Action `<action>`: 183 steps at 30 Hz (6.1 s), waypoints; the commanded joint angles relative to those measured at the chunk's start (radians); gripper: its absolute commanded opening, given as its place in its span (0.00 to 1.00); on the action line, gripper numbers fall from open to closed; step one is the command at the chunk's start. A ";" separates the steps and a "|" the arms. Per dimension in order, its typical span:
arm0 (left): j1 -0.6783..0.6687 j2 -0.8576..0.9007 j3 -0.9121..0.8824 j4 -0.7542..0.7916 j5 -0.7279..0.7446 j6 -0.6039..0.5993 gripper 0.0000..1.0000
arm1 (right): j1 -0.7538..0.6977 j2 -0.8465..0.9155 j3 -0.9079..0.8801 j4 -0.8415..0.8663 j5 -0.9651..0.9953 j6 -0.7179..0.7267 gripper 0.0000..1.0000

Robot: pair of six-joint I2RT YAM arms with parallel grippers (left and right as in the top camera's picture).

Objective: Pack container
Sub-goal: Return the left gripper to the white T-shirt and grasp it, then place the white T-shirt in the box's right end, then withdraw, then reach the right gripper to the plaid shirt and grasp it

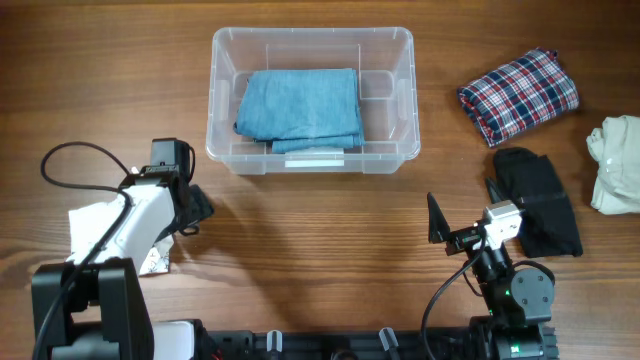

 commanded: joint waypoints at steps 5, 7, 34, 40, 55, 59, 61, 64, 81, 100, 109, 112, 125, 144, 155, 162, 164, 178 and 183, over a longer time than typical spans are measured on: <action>0.061 0.026 -0.008 0.044 -0.095 -0.014 0.95 | 0.004 -0.007 -0.002 0.003 0.013 -0.018 1.00; 0.104 0.027 -0.008 0.058 -0.099 -0.014 0.79 | 0.004 -0.007 -0.002 0.003 0.013 -0.018 1.00; -0.019 -0.238 0.705 -0.139 0.166 0.722 0.04 | 0.004 -0.006 -0.002 0.003 0.013 -0.018 1.00; -0.429 -0.185 0.708 0.156 0.126 0.990 0.04 | 0.004 -0.005 -0.002 0.003 0.013 -0.018 1.00; -0.789 0.315 0.708 0.612 -0.042 1.157 0.04 | 0.004 -0.005 -0.002 0.003 0.013 -0.018 1.00; -0.791 0.322 0.708 0.615 0.013 1.086 0.04 | 0.004 -0.005 -0.002 0.003 0.013 -0.018 1.00; -0.791 0.323 0.708 0.616 0.040 1.073 0.04 | 0.004 -0.005 -0.002 0.003 0.013 -0.018 1.00; -0.791 0.338 0.708 0.630 0.049 0.914 0.04 | 0.004 -0.005 -0.002 0.003 0.013 -0.018 1.00; -0.793 0.372 0.708 0.731 0.056 0.250 0.89 | 0.004 -0.005 -0.002 0.003 0.013 -0.018 1.00; -0.359 -0.175 0.708 -0.062 -0.163 0.280 1.00 | 0.004 -0.005 -0.002 0.003 0.013 -0.018 1.00; 0.267 -0.195 0.704 -0.303 0.264 0.275 1.00 | 0.004 -0.005 -0.002 0.003 0.013 -0.018 1.00; 0.320 -0.162 0.704 -0.315 0.315 0.275 1.00 | 0.004 -0.005 -0.002 0.003 0.013 -0.018 1.00; 0.319 -0.148 0.704 -0.315 0.315 0.275 1.00 | 0.004 -0.005 -0.002 0.038 -0.018 -0.269 1.00; 0.319 -0.148 0.704 -0.315 0.315 0.275 1.00 | -0.008 1.263 1.157 -0.463 -0.287 0.111 1.00; 0.319 -0.148 0.704 -0.315 0.315 0.275 1.00 | -0.449 1.557 1.156 -0.455 -0.129 0.538 1.00; 0.319 -0.148 0.704 -0.315 0.315 0.275 1.00 | -0.501 1.865 1.156 -0.229 -0.140 0.677 0.99; 0.319 -0.148 0.704 -0.315 0.315 0.275 1.00 | -0.501 1.912 1.156 -0.156 -0.140 0.700 0.97; 0.319 -0.148 0.704 -0.315 0.315 0.275 1.00 | -0.500 2.053 1.156 -0.039 -0.058 0.686 0.25; 0.319 -0.148 0.704 -0.315 0.315 0.275 1.00 | -0.501 2.015 1.157 -0.004 -0.186 0.502 0.04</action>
